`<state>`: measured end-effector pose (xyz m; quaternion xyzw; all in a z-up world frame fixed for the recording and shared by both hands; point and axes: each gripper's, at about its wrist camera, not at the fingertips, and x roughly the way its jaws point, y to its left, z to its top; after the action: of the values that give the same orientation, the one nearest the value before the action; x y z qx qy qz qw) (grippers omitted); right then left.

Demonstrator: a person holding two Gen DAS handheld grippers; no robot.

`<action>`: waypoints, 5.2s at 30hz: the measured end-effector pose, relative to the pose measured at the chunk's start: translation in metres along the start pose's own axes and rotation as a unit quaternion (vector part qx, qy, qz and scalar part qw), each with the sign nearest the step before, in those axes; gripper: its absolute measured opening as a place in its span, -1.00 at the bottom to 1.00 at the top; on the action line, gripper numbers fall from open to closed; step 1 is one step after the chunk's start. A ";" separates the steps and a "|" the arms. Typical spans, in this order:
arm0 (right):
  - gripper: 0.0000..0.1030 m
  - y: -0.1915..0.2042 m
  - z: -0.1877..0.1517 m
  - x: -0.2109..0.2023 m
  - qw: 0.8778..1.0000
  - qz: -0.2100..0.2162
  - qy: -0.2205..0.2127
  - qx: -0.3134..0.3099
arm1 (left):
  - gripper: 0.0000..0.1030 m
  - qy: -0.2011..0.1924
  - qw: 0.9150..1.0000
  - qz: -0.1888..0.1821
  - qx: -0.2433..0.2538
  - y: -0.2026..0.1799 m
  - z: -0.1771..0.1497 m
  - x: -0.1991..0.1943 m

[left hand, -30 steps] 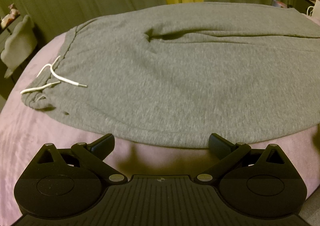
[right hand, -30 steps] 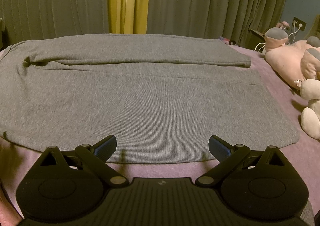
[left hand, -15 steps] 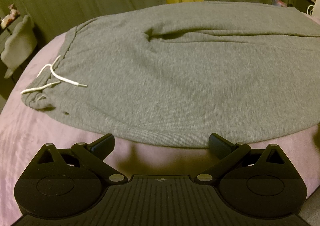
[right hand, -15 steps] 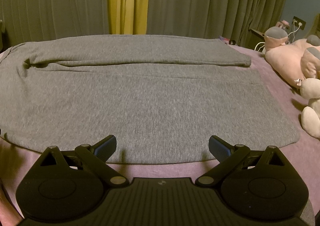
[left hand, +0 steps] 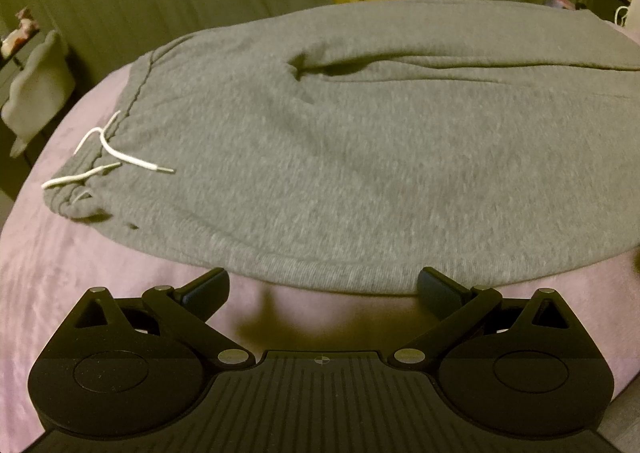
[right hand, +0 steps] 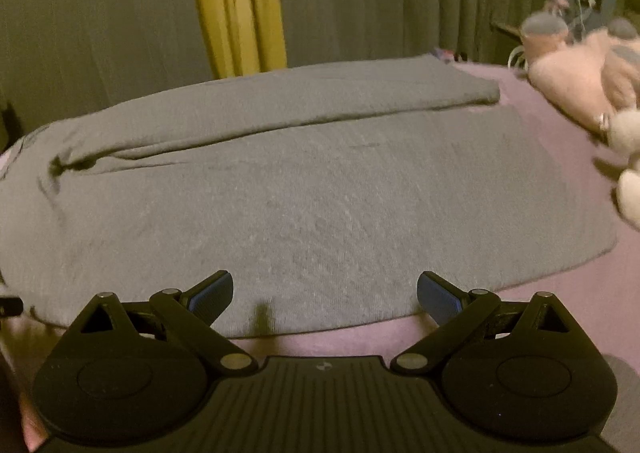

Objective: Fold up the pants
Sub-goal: 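Move the right tool to the pant leg hem and lower it, then close the right tool on the hem while the left tool grasps the waistband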

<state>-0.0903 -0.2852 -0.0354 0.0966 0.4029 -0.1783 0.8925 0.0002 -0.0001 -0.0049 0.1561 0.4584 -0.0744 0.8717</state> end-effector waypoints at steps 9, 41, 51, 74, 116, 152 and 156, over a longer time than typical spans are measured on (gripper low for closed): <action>0.92 -0.034 0.008 0.020 0.993 0.033 0.061 0.099 | 1.00 -0.004 1.000 -0.007 -0.013 0.004 0.002 0.000; 0.91 -0.050 0.039 0.080 0.994 0.004 -0.011 0.108 | 1.00 0.022 0.989 -0.029 -0.143 0.032 0.053 0.043; 0.74 -0.055 0.101 0.105 0.997 -0.007 -0.002 0.075 | 1.00 -0.008 0.990 0.061 -0.129 0.020 0.069 0.060; 0.74 -0.016 0.341 0.403 0.966 -0.159 0.105 0.177 | 1.00 -0.047 0.982 0.091 -0.160 0.020 0.065 0.105; -0.81 -0.188 0.112 0.137 0.896 0.060 -0.034 0.439 | 1.00 -0.037 0.983 0.114 -0.139 0.008 0.062 0.091; -0.88 -0.184 0.052 0.126 0.953 -0.029 0.002 0.302 | 0.99 -0.061 0.901 0.079 -0.422 0.250 0.044 0.078; -0.88 -0.189 0.048 0.120 0.952 -0.027 0.000 0.306 | 0.75 -0.068 0.884 0.078 -0.457 0.269 0.048 0.083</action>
<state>-0.0582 -0.5029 -0.0998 0.3543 0.3316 -0.3176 0.8146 0.1586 0.2379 0.0070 -0.2295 0.3680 0.2007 0.8784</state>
